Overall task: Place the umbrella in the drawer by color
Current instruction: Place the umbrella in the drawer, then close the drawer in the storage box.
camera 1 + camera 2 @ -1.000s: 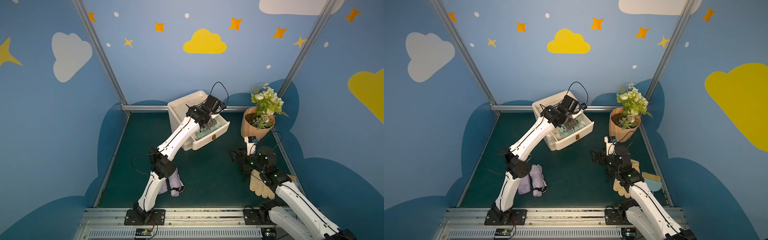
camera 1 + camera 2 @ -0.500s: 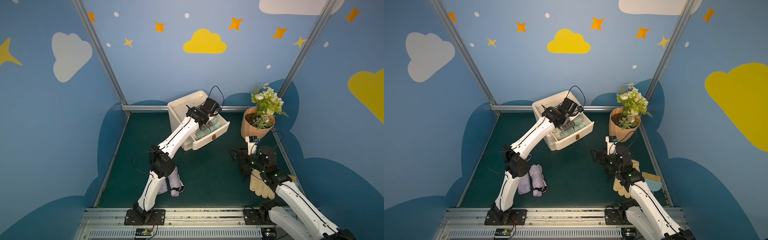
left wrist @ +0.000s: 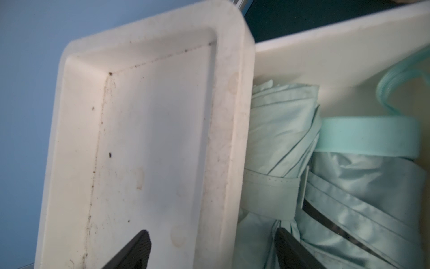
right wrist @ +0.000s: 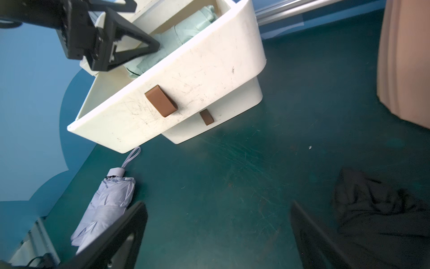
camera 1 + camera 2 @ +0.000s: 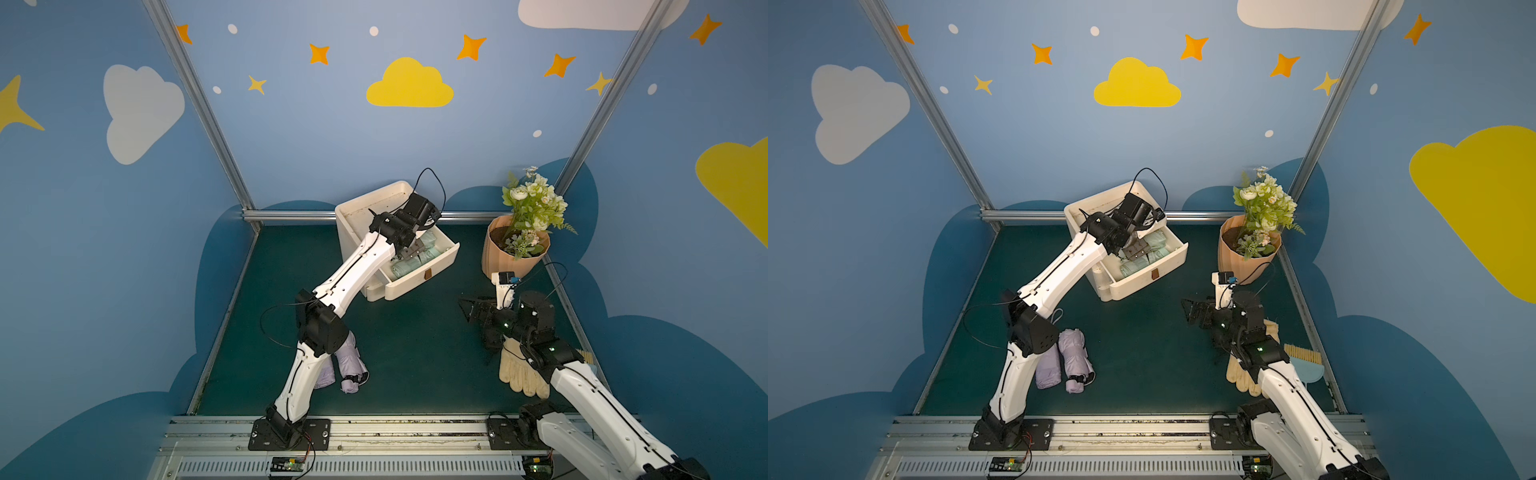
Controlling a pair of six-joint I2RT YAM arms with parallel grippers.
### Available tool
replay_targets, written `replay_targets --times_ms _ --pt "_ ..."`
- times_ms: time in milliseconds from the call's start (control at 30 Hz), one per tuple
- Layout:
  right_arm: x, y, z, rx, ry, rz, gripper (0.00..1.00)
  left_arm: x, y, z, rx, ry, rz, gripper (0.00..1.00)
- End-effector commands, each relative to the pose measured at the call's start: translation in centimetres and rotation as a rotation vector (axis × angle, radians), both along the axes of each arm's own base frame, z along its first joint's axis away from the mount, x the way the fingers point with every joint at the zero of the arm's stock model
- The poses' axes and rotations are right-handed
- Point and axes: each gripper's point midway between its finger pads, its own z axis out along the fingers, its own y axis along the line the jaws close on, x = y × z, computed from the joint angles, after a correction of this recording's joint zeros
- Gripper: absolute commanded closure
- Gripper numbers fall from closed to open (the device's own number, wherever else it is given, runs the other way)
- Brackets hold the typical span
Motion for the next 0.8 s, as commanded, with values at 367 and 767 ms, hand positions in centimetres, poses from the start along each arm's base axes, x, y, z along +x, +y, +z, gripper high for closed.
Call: replay_targets --times_ms 367,767 --pt "1.9 5.0 2.7 0.294 0.167 0.218 0.16 -1.4 5.5 11.6 -0.494 -0.032 0.101 0.0" --pt "4.2 7.8 1.9 0.329 0.207 0.32 0.24 5.3 16.2 10.5 -0.657 -0.022 0.236 0.0"
